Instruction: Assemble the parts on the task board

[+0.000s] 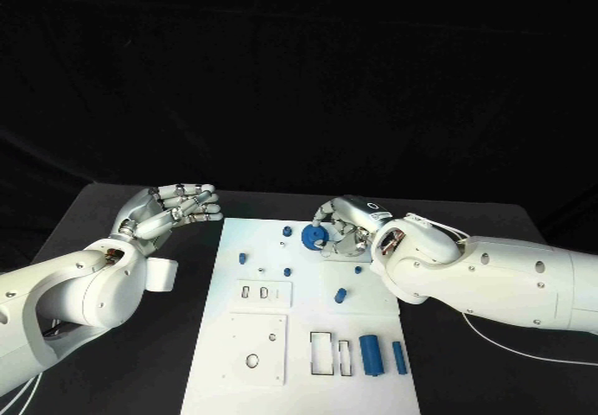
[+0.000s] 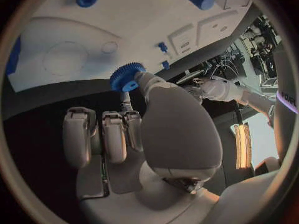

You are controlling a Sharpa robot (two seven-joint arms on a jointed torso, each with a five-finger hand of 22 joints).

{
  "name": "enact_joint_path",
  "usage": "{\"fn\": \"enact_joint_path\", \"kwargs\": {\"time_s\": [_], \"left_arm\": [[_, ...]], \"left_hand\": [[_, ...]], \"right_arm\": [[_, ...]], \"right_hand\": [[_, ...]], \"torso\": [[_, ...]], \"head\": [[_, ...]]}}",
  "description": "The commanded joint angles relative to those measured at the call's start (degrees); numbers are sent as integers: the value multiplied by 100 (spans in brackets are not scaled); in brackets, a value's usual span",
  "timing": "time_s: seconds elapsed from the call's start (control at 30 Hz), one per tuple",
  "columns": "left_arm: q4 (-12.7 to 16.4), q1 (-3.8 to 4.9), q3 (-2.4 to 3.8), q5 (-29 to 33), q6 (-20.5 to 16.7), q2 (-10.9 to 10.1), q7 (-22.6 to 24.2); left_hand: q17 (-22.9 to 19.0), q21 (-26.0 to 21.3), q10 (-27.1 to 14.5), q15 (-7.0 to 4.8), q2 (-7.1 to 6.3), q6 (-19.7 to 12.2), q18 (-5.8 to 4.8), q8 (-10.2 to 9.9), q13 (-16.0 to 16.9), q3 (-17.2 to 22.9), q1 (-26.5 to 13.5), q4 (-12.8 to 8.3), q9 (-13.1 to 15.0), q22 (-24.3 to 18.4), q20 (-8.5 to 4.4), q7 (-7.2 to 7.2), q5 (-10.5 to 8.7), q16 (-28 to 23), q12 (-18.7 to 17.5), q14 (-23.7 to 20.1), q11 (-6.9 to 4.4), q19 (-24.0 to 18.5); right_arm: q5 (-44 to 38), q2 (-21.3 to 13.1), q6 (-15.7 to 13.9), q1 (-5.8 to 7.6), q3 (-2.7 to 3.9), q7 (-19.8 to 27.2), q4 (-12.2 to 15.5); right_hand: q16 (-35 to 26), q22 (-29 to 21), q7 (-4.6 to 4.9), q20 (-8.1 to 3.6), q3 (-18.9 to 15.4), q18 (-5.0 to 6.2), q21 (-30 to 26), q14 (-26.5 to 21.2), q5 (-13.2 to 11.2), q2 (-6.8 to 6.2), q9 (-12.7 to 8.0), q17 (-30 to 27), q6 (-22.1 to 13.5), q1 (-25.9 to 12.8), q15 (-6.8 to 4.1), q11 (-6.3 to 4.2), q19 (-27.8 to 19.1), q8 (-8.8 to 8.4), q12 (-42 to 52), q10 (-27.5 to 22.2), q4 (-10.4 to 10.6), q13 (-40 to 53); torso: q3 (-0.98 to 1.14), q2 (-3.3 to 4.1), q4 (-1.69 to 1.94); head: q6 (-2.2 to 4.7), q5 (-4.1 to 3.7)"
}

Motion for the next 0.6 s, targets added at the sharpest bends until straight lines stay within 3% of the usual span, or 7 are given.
{"fn": "enact_joint_path", "kwargs": {"time_s": [0.03,0.6], "left_arm": [[8,3,2,12,106,19,26],[17,3,2,12,109,47,21]], "left_hand": [[9,29,-9,14,13,-6,55,-33,5,22,-23,-32,-6,6,0,110,-17,-30,-36,-27,14,-26],[9,29,-9,14,13,-6,55,-33,5,22,-23,-32,-6,6,0,110,-17,-30,-36,-27,14,-26]], "right_arm": [[-543,139,-74,5,2,-180,-16],[-772,1038,39,-36,0,-285,-635]], "right_hand": [[34,770,-186,-30,-8,-71,33,543,-17,-20,214,1183,415,-55,-33,-44,50,-8,18,290,25,1037],[35,781,-191,-33,14,-73,42,544,-13,-32,218,1188,412,-48,-37,-50,57,-17,20,293,3,1040]], "torso": [[-6,5,1],[-12,13,14]], "head": [[-7,8],[-40,58]]}}
